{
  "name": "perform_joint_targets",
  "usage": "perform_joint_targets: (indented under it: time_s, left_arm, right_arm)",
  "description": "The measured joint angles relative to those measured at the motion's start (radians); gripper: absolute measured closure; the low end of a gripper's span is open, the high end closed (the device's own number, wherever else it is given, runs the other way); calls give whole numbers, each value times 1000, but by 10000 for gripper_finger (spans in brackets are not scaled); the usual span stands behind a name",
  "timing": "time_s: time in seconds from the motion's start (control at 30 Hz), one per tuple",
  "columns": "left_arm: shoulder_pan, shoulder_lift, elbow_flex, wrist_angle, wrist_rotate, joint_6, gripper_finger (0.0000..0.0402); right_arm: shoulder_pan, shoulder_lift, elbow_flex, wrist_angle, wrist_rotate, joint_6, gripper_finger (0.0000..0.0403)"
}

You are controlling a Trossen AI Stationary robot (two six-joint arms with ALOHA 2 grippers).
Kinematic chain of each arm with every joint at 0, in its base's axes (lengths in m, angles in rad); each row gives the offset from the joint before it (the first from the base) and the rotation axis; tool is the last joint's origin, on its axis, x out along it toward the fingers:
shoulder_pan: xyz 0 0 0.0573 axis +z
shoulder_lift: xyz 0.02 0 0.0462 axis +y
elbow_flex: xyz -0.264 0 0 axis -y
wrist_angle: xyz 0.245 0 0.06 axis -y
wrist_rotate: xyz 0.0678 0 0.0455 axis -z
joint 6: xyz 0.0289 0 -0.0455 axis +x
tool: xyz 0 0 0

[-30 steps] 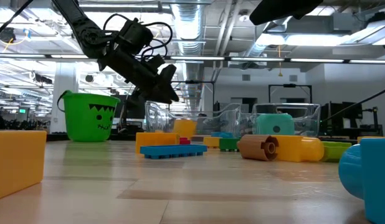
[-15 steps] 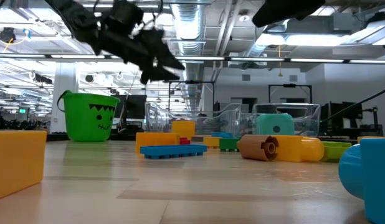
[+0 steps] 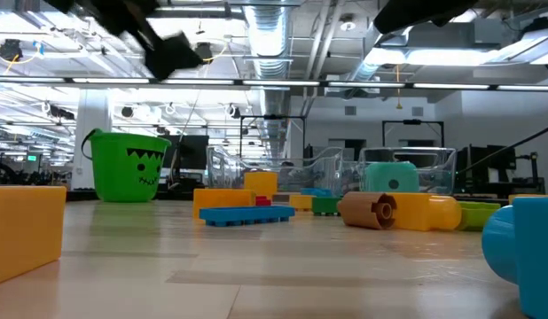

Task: Pick & Place Toys
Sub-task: Put the yellow gamepiece into the left transparent bin

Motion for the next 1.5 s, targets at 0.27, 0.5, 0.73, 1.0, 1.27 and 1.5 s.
perform_joint_targets:
  time_s: [0.27, 0.5, 0.73, 1.0, 1.27, 1.5]
  left_arm:
    - [-351, 45, 0, 29, -327, -140, 9]
    - [-491, 186, 0, 139, -499, -240, 4]
    - [-550, 398, 0, 338, -513, -297, 2]
    - [-610, 529, 0, 413, -618, -346, 2]
    - [-631, 605, 2, 460, -653, -360, 2]
    - [-630, 656, 2, 463, -661, -360, 2]
  right_arm:
    - [-2, 0, 0, 5, 0, 0, 217]
    - [-2, 0, 0, 9, 0, -1, 217]
    - [-2, 0, 0, 7, -1, 0, 217]
    - [-2, 0, 0, 8, -2, 5, 217]
    - [-2, 0, 0, 8, -2, 7, 217]
    - [-2, 0, 0, 8, -3, 7, 217]
